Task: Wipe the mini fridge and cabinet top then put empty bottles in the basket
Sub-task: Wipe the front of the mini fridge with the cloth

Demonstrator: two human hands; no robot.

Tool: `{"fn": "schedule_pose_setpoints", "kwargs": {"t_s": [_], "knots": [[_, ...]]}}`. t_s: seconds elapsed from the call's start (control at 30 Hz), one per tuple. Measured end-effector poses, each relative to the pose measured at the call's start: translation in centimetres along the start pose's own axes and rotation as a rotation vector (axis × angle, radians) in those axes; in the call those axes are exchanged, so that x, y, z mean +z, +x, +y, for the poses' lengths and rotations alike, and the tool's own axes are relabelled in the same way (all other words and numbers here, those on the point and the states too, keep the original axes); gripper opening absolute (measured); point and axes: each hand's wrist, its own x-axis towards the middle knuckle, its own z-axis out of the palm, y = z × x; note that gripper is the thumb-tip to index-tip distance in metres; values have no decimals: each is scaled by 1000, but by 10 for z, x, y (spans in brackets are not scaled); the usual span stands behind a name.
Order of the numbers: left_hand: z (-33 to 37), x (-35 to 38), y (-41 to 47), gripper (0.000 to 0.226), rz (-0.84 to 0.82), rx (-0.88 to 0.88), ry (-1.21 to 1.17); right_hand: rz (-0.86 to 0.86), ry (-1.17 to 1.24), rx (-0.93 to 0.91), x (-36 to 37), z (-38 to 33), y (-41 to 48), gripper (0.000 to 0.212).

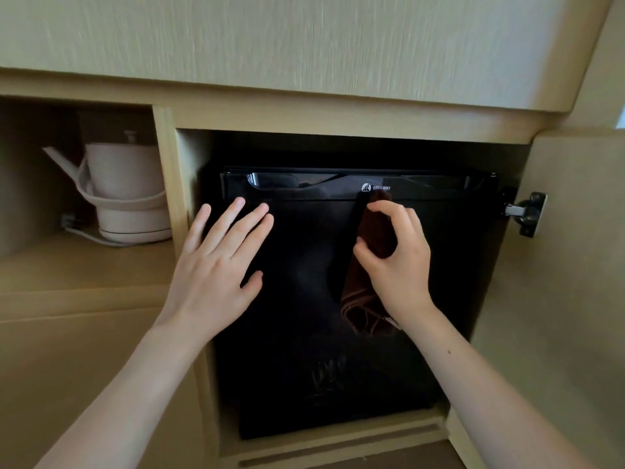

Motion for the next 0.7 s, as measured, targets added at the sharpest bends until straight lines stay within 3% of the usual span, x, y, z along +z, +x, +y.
{"fn": "schedule_pose_setpoints", "kwargs": {"t_s": [0.1, 0.27, 0.53, 0.6, 0.7], "knots": [[16, 5, 7, 81, 15, -9, -19, 85, -3, 54, -17, 15, 3, 46], [39, 14, 20, 81, 28, -18, -43, 71, -13, 72, -41, 36, 7, 45], [56, 22, 32, 80, 1, 58, -42, 274, 3, 275, -67, 54, 14, 45], [66, 25, 39, 79, 1, 71, -68, 300, -2, 250, -53, 44, 11, 47], [85, 30, 51, 78, 3, 71, -114, 177, 3, 137, -29, 29, -1, 48]]}}
